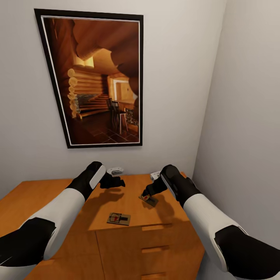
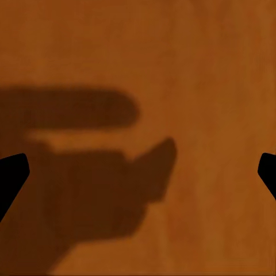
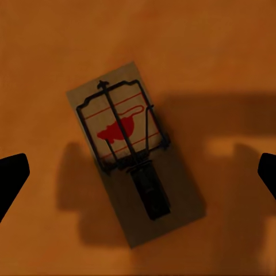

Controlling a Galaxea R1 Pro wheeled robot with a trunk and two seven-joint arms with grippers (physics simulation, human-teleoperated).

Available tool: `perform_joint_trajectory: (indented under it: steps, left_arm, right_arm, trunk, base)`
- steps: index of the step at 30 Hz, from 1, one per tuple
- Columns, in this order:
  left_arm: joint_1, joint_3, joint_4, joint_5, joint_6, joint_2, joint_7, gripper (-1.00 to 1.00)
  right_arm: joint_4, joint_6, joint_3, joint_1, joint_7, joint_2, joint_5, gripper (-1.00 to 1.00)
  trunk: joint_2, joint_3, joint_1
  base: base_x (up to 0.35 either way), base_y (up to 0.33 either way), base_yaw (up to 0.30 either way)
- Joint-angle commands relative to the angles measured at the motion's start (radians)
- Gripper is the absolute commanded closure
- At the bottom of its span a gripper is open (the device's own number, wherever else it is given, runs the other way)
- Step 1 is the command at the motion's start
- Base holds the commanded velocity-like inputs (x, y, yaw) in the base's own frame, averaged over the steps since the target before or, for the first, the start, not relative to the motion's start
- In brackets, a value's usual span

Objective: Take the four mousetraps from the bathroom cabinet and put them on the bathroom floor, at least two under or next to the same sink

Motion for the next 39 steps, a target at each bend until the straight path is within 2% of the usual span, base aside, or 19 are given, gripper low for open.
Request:
perform_joint_trajectory:
  steps: [1,14,18,25,39]
  left_arm:
    - [-0.001,-0.004,-0.001,0.011,0.003,0.001,0.01,-1.0]
    - [-0.001,-0.004,-0.001,0.011,0.003,-0.001,0.01,-1.0]
    - [-0.001,-0.004,-0.001,0.011,0.003,-0.001,0.01,-1.0]
    - [-0.001,-0.004,-0.001,0.011,0.003,-0.001,0.009,-1.0]
    - [-0.001,-0.004,-0.001,0.011,0.002,-0.007,0.01,-1.0]
  right_arm:
    - [-0.001,0.003,0.001,-0.001,0.008,0.0,0.01,-1.0]
    - [-0.001,0.003,0.001,-0.001,0.003,0.003,0.014,-1.0]
    - [-0.001,0.003,0.001,-0.001,0.003,0.004,0.036,-1.0]
    - [-0.001,0.003,0.0,-0.001,0.004,0.005,0.076,-1.0]
    - [-0.001,0.003,0.0,-0.001,0.003,0.006,0.086,-1.0]
  trunk:
    - [-0.008,-0.005,0.004]
    - [-0.099,-0.045,0.054]
    - [-0.127,-0.058,0.069]
    - [-0.127,-0.058,0.069]
    - [-0.127,-0.058,0.069]
  base:
    - [0.0,0.0,0.0]
    - [0.0,0.0,0.0]
    - [0.0,0.0,0.0]
    - [0.0,0.0,0.0]
    - [0.0,0.0,0.0]
